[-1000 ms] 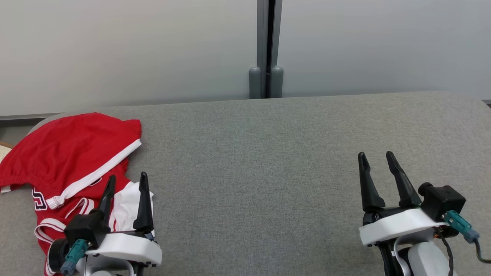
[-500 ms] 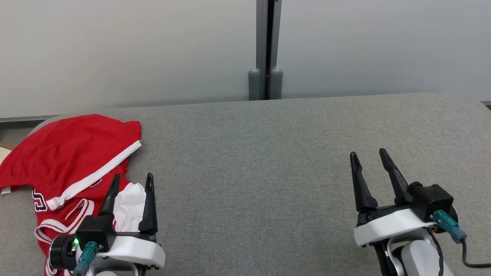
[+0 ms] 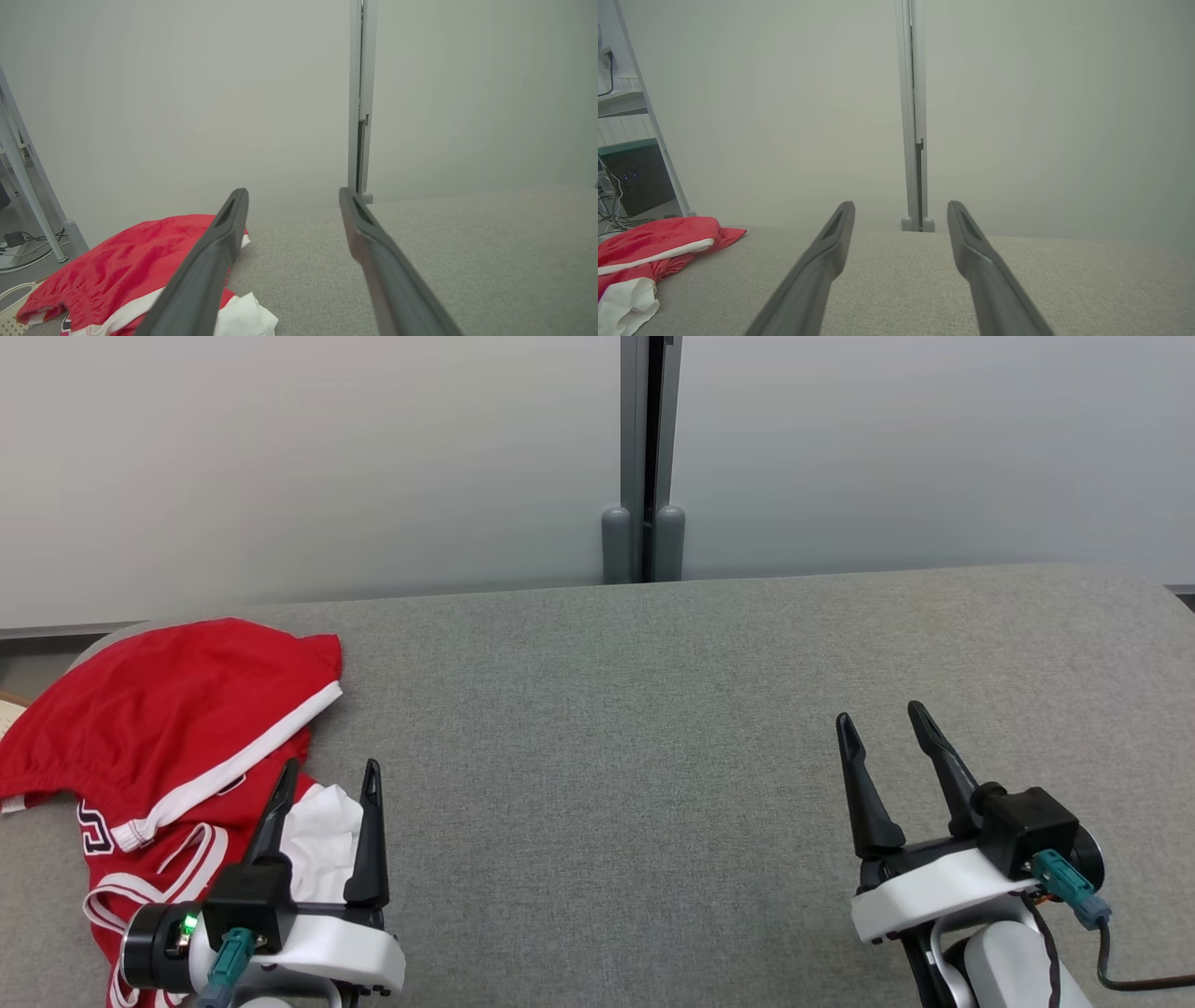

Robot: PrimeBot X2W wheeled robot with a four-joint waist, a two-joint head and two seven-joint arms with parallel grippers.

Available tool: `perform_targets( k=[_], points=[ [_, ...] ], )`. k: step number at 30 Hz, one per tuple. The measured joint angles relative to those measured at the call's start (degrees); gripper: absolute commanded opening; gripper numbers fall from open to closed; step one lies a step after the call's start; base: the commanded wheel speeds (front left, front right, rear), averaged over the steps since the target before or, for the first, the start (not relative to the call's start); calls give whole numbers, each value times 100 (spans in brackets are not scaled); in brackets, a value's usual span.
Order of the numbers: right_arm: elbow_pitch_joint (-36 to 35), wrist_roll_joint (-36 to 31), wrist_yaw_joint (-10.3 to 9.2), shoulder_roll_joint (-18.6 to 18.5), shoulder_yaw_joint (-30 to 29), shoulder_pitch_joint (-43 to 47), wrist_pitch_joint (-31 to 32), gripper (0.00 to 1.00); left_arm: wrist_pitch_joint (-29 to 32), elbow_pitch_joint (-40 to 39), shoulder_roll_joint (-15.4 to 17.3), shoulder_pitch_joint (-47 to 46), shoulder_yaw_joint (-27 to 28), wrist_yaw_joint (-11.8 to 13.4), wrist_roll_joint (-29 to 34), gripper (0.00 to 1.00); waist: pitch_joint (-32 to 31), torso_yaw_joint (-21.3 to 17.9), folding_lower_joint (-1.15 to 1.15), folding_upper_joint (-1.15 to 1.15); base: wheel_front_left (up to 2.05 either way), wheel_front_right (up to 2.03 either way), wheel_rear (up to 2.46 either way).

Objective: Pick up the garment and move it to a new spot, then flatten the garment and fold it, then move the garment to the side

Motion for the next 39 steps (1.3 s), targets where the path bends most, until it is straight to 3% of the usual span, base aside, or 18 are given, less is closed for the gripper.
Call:
perform_targets(
  k=[21, 28, 39],
  points=[
    [123, 71, 0, -7, 44, -41, 0, 100, 0, 75, -3, -10, 18, -10, -31, 100, -7, 168, 0, 0, 0, 0, 0],
    [103, 167, 0, -4, 165, 26, 0, 100, 0, 127, 5, -37, 107, -31, -22, 100, -19, 577, 0, 0, 0, 0, 0],
    [73, 330, 0, -5, 307, 107, 0, 100, 0, 159, 102, -35, 352, -56, -49, 100, -39, 1578, 0, 0, 0, 0, 0]
  ],
)
